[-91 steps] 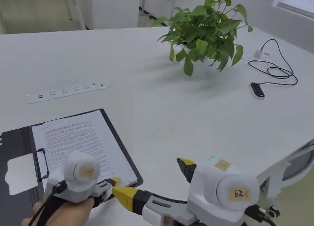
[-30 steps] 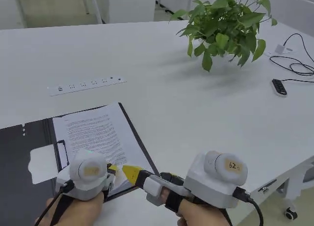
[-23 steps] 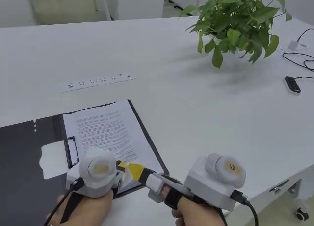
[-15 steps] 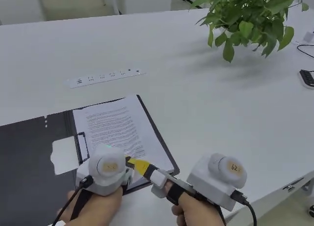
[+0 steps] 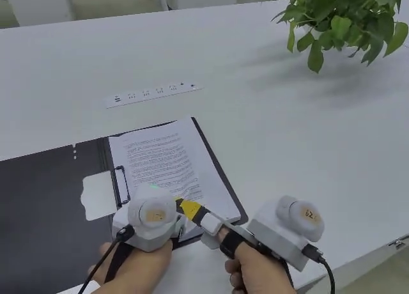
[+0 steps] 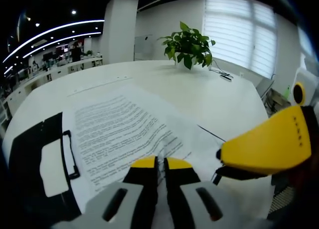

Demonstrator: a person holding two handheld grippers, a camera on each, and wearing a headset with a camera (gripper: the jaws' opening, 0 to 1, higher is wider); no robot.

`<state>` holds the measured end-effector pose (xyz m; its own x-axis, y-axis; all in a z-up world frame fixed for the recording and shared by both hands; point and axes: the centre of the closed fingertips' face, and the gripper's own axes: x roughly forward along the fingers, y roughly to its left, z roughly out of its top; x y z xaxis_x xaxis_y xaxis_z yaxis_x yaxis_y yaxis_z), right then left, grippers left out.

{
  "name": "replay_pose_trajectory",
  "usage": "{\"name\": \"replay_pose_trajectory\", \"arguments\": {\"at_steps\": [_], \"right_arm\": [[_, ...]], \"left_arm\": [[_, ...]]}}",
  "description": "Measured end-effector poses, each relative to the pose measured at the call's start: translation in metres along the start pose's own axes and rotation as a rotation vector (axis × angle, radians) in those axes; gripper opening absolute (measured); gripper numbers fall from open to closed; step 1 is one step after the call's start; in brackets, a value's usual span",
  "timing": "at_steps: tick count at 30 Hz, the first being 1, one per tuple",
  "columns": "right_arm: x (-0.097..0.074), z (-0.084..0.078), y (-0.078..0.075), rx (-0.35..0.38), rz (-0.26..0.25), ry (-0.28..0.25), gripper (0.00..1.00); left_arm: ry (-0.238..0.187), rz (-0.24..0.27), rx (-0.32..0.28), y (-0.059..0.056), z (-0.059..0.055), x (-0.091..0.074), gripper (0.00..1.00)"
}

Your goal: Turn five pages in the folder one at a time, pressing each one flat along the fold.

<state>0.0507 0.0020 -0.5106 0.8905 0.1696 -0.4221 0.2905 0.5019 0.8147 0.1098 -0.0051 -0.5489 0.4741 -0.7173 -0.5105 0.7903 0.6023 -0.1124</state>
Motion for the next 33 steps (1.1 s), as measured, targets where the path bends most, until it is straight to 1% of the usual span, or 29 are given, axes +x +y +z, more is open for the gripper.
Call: {"name": "replay_pose_trajectory", "arguments": {"at_steps": [4,8,9,14,19,23,27,30,33], "right_arm": [[-0.002,-0.002,-0.002,0.019,-0.002,-0.007,0.45],[-0.001,-0.001,-0.002,0.031,0.000,-0.010,0.45],[-0.001,0.000,-0.001,0.035,0.010,-0.017,0.45],[0.002,-0.002,-0.006,0.044,-0.005,-0.012,0.43],[0.003,-0.004,-0.020,0.073,-0.034,-0.014,0.34],[0.004,-0.003,-0.023,0.101,-0.041,-0.021,0.31],[0.005,-0.001,-0.029,0.157,-0.055,-0.034,0.26],[0.006,0.000,-0.036,0.218,-0.072,-0.043,0.19],[0.006,-0.001,-0.041,0.234,-0.095,-0.034,0.13]], "left_arm": [[-0.002,-0.001,0.002,0.000,0.000,0.000,0.04],[-0.002,-0.001,0.003,0.000,0.000,0.000,0.04],[-0.002,-0.002,0.003,0.000,0.000,0.000,0.04],[0.000,-0.001,0.006,0.000,0.000,0.000,0.04],[0.000,-0.004,0.003,0.000,0.000,0.000,0.04],[0.000,-0.003,0.000,0.000,0.000,0.000,0.04],[0.001,-0.001,-0.002,0.000,0.000,0.000,0.04],[0.004,-0.002,0.000,0.000,0.000,0.000,0.04],[0.005,-0.001,-0.001,0.000,0.000,0.000,0.04]]}}
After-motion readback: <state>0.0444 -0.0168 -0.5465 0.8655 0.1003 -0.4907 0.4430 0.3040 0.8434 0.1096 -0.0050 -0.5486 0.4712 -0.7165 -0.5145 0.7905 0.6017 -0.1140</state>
